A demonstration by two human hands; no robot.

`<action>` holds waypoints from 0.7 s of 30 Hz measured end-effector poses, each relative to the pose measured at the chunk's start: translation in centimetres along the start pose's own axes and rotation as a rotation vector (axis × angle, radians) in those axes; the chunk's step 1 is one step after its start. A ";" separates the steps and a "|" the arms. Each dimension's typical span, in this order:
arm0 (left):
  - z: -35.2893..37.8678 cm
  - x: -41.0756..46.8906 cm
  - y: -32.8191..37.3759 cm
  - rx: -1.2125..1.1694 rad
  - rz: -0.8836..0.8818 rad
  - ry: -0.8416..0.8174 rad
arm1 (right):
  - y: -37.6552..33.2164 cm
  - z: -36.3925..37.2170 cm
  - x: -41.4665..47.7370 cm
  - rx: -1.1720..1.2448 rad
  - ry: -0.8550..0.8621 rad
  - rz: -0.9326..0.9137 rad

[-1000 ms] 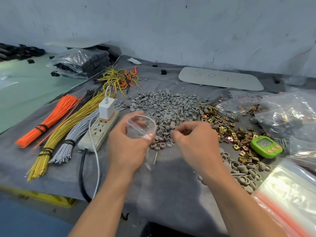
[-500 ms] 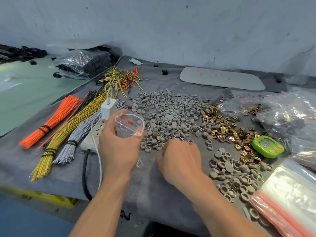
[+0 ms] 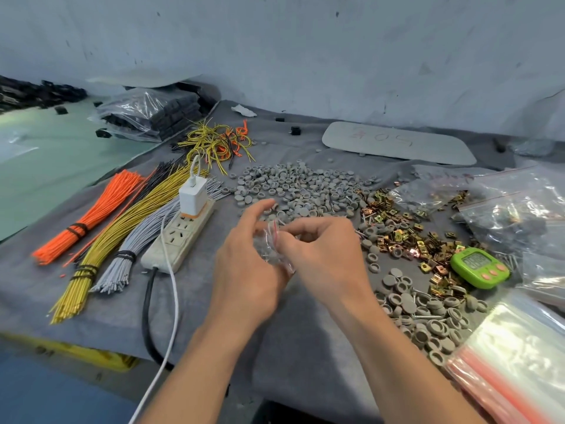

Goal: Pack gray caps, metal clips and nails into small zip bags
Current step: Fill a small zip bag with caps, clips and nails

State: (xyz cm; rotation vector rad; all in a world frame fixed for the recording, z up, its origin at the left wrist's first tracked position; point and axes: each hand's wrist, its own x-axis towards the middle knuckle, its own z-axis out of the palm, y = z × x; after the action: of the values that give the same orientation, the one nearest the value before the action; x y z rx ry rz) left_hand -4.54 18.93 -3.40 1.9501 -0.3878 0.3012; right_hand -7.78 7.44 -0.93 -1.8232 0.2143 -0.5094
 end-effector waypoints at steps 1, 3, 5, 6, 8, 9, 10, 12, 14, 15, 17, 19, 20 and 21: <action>0.0 0.0 0.0 -0.019 -0.004 0.010 | -0.1 0.1 0.0 0.033 0.008 -0.002; 0.0 0.0 0.0 -0.041 -0.011 0.031 | -0.3 0.0 0.1 0.149 0.065 -0.013; -0.1 0.1 -0.1 -0.075 -0.015 0.071 | -0.3 -0.3 0.4 0.218 0.169 -0.034; -0.2 0.2 -0.2 -0.104 -0.022 0.100 | -0.2 -0.4 0.5 0.221 0.220 -0.026; -0.7 0.4 -0.4 -0.158 -0.050 0.178 | 0.5 -0.3 0.5 0.140 0.253 0.013; -1.0 0.6 -0.5 -0.174 -0.061 0.231 | 0.8 -0.1 0.3 0.053 0.223 0.030; -1.3 0.7 -0.7 -0.185 -0.065 0.290 | 1.1 0.3 0.1 -0.056 0.168 0.040; -2.0 1.1 -0.8 -0.226 -0.070 0.404 | 1.5 1.5 -0.4 -0.297 0.033 0.022; -2.6 1.3 -0.9 -0.290 -0.074 0.486 | 1.8 3.0 -1.1 -0.511 -0.100 -0.006; -2.8 1.4 -1.0 -0.311 -0.078 0.511 | 1.9 3.7 -1.5 -0.600 -0.159 -0.018; -3.2 1.3 -1.0 -0.328 -0.075 0.535 | 2.2 4.9 -2.2 -0.730 -0.246 -0.083; -3.7 1.1 -1.1 -0.328 -0.070 0.542 | 2.2 6.0 -2.7 -0.769 -0.281 -0.151; -3.9 1.1 -1.2 -0.324 -0.074 0.539 | 2.2 6.3 -2.8 -0.759 -0.274 -0.158; -4.1 1.0 -1.3 -0.316 -0.079 0.533 | 2.1 6.5 -2.7 -0.746 -0.258 -0.154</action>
State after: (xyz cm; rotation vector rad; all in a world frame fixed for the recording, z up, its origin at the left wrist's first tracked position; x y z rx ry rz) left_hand -3.23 22.99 -2.47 1.4997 -0.0048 0.6477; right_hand -7.04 13.53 -5.05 -2.6267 0.0877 -0.3077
